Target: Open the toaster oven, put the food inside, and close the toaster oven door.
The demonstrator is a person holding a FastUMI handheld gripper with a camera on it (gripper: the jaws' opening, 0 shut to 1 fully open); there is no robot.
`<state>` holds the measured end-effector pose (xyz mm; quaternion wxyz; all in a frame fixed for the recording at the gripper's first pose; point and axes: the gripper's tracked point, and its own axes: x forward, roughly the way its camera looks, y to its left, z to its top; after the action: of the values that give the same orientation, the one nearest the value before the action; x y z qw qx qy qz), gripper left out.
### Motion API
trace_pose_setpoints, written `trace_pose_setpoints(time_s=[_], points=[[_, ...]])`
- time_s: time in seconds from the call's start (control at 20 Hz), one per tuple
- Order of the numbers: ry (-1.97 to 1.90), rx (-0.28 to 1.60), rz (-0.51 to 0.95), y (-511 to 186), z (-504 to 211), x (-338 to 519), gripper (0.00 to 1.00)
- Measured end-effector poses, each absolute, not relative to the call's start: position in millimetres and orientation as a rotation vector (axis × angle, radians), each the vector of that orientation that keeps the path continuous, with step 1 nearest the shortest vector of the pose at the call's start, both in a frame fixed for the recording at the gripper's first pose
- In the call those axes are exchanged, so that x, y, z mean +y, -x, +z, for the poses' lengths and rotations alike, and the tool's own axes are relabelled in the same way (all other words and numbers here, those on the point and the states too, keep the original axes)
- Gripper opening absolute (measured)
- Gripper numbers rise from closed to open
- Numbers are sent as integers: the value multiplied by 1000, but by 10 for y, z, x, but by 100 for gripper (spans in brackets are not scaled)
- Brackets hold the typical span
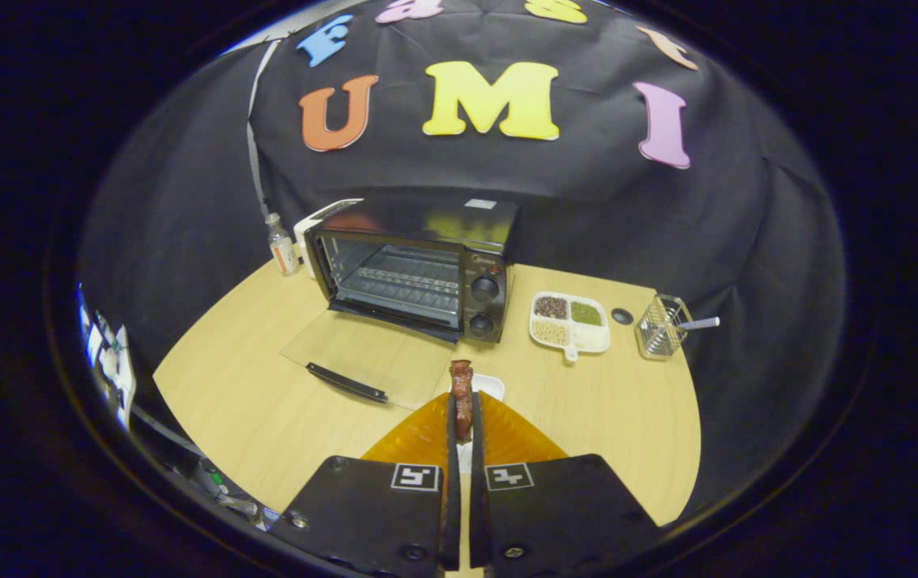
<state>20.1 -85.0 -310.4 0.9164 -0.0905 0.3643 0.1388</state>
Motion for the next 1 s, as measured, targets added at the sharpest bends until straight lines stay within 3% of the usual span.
trace_pose_setpoints(time_s=[0.7,1.0], points=[[125,621,308,-589,-3391,588,8],[-136,557,282,-1053,-3548,982,8]])
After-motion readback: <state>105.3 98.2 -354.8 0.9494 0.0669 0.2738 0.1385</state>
